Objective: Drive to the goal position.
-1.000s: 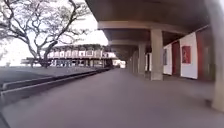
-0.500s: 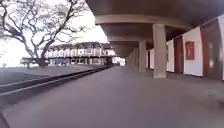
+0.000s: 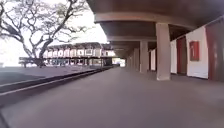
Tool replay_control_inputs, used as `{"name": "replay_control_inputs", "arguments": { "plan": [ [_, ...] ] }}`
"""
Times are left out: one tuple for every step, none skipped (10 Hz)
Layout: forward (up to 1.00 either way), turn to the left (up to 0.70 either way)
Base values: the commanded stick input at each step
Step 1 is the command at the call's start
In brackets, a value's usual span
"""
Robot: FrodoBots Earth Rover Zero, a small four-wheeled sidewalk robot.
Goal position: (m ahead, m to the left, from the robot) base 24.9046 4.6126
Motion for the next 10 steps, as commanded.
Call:
{"name": "replay_control_inputs", "arguments": {
  "plan": [
    [0.70, 0.00],
    [0.70, 0.00],
    [0.70, 0.00],
    [0.70, 0.00],
    [0.70, 0.00],
    [0.70, 0.00],
    [0.70, 0.00],
    [0.70, 0.00],
    [0.70, 0.00],
    [0.70, 0.00]
  ]
}}
